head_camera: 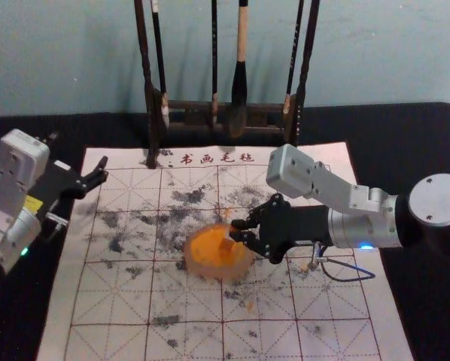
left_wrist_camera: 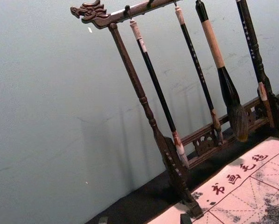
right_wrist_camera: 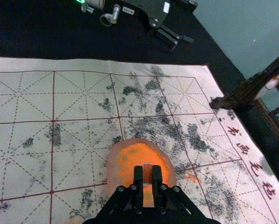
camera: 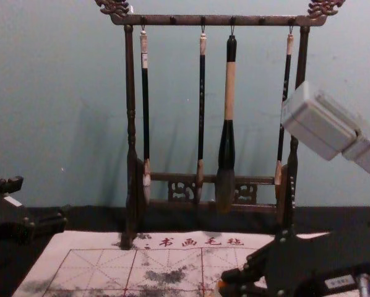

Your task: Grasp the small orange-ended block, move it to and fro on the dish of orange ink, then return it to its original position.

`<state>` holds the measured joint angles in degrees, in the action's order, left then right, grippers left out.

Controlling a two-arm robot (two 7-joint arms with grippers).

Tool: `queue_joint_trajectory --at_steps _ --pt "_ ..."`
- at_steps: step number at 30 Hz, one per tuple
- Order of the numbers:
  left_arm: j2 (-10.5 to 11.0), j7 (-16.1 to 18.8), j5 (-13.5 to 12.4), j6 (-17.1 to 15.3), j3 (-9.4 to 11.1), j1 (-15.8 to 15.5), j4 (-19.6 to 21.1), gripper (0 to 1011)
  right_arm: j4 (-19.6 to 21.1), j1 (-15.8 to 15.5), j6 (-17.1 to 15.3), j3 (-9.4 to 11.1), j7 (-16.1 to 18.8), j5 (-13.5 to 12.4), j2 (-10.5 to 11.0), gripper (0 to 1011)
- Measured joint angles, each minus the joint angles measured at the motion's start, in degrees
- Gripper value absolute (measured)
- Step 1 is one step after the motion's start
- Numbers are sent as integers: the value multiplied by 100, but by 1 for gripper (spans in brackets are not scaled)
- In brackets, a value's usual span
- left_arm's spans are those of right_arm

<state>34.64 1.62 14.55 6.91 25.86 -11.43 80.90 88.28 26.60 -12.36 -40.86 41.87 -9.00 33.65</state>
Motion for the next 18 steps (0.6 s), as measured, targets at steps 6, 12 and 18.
queue_joint_trajectory --at_steps 6,12,18 --pt "0 0 0 0 0 0 0 1001 62 -20 -3 -31 24 -25 7 109" --pt "0 0 0 0 0 0 0 1001 75 -10 -8 -80 45 -38 -28 109" --pt "0 0 0 0 0 0 0 1002 28 33 -38 -125 45 -41 -104 109"
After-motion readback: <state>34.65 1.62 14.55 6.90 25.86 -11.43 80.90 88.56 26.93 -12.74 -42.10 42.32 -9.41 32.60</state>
